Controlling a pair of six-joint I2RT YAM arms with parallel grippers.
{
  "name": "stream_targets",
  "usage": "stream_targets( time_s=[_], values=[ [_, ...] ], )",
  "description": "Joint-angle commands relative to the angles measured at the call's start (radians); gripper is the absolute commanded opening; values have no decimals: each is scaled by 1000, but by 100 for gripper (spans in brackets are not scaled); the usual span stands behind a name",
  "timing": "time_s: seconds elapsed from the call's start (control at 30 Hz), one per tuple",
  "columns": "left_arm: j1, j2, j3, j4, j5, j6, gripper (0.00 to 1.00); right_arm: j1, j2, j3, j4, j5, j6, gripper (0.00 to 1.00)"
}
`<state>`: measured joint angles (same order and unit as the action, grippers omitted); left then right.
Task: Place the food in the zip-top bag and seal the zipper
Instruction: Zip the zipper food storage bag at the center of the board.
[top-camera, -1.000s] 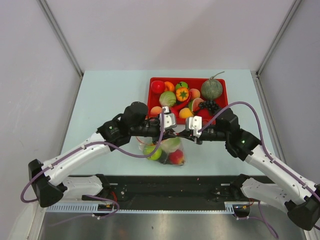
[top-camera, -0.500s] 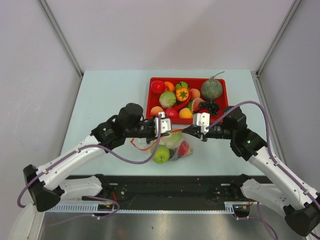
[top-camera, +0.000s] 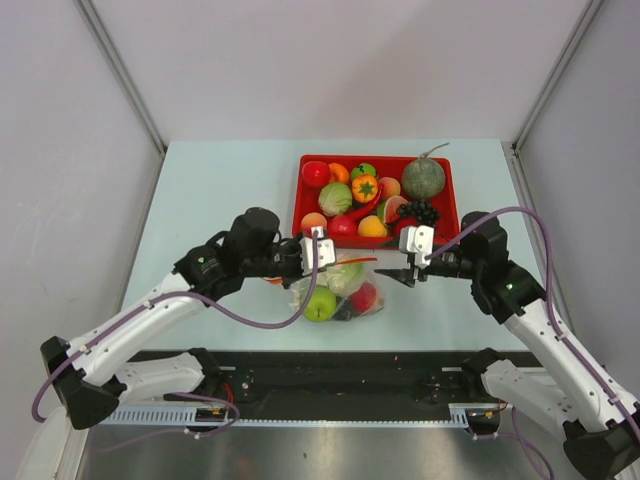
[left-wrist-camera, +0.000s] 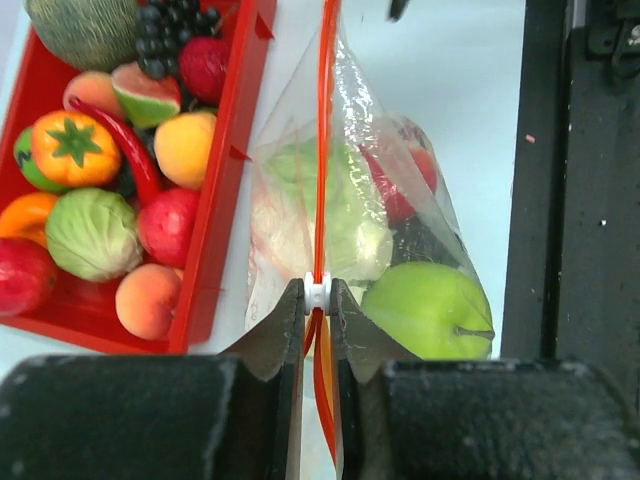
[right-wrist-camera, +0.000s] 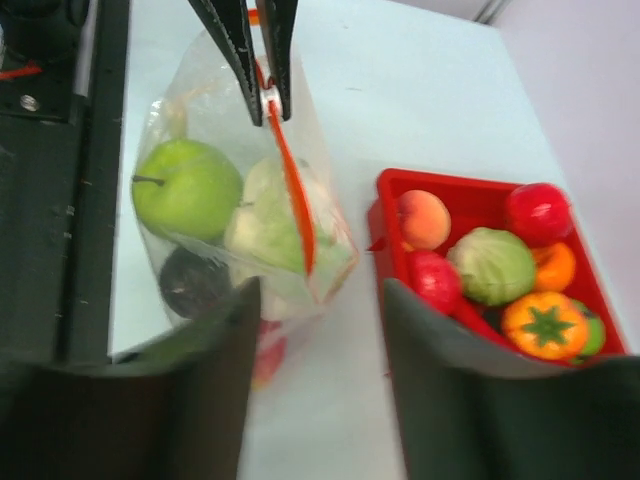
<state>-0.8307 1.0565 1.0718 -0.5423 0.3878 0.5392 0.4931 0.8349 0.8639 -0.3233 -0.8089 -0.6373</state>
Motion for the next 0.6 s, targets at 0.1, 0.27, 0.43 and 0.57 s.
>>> stream_targets(
  time_s=[0.1,0.27,0.43,0.57],
  values=[
    [-19,33,68,-4,-30,-13,1,111,-36,-2,82,91,-53,98],
    [-42,36,57,11,-35,-27,2,196,-4,0,89,114,-122,91],
    [-61,28,45,27,-44,-30,2,248,81,-2,102,145,-151,80],
    [-67,20,36,27,-46,-38,3,256,135,-2,102,158,-173,64]
  ],
)
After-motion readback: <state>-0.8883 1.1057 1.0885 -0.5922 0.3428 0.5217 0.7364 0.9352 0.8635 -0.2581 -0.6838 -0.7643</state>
